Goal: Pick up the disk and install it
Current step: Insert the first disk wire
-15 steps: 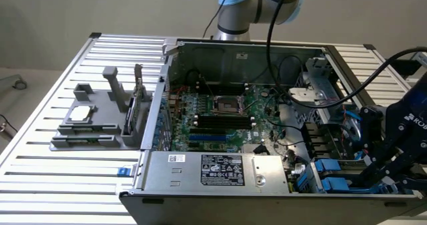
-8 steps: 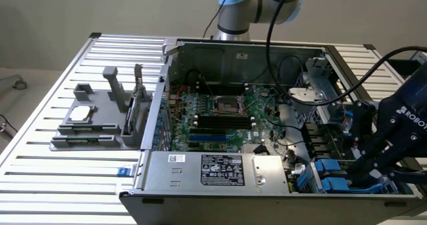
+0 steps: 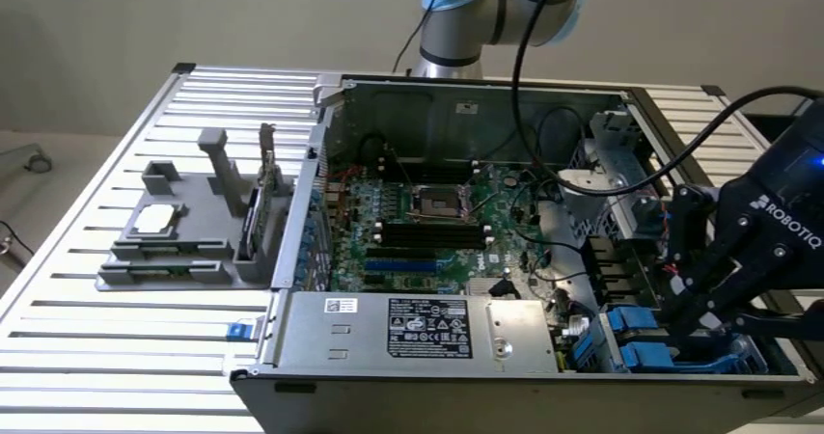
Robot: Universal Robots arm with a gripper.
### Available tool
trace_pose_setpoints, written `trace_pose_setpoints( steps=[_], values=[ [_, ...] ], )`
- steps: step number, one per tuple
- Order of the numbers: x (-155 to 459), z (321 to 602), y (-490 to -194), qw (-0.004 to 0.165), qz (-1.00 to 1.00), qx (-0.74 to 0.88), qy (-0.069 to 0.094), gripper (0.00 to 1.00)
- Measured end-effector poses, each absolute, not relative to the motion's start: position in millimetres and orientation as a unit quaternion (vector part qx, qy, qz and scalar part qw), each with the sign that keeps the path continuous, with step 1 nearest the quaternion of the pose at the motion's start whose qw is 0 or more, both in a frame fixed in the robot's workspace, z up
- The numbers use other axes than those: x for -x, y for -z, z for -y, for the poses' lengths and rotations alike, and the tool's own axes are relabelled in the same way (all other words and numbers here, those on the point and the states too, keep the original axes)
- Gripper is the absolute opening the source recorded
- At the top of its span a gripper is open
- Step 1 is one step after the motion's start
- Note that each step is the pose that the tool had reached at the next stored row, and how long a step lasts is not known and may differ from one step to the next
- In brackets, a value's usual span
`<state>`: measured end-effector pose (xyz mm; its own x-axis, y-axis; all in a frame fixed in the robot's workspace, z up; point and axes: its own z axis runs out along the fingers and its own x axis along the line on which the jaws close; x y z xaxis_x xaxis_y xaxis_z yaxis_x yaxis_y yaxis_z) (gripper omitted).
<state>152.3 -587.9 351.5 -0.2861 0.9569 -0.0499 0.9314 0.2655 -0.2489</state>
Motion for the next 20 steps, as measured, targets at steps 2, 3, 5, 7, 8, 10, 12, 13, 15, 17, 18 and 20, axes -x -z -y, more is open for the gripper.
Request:
trace_pose_setpoints(
  steps=[2,3,5,7,8,10,12,13,15,17,18,20],
  values=[
    [-152.9,587.3,-350.1,0.057,0.791,0.598,-0.114,0.16],
    [-153.0,586.8,-349.5,0.057,0.791,0.599,-0.113,0.16],
    [-153.3,585.2,-348.8,0.059,0.79,0.6,-0.111,0.16],
    [-153.4,582.0,-348.4,0.06,0.79,0.6,-0.11,0.16],
    [-153.5,579.9,-348.4,0.06,0.79,0.6,-0.11,0.16],
    [-153.9,574.9,-348.3,0.06,0.79,0.6,-0.11,0.16],
    [-154.4,570.3,-348.3,0.06,0.79,0.6,-0.11,0.16],
    [-154.9,568.4,-348.3,0.06,0.79,0.6,-0.11,0.16],
    [-156.1,564.8,-348.2,0.06,0.79,0.6,-0.11,0.16],
    [-157.8,561.7,-348.2,0.06,0.79,0.6,-0.11,0.16],
    [-159.0,560.4,-348.2,0.06,0.79,0.6,-0.11,0.16],
    [-161.9,558.8,-348.2,0.06,0.79,0.601,-0.11,0.16]
  ],
)
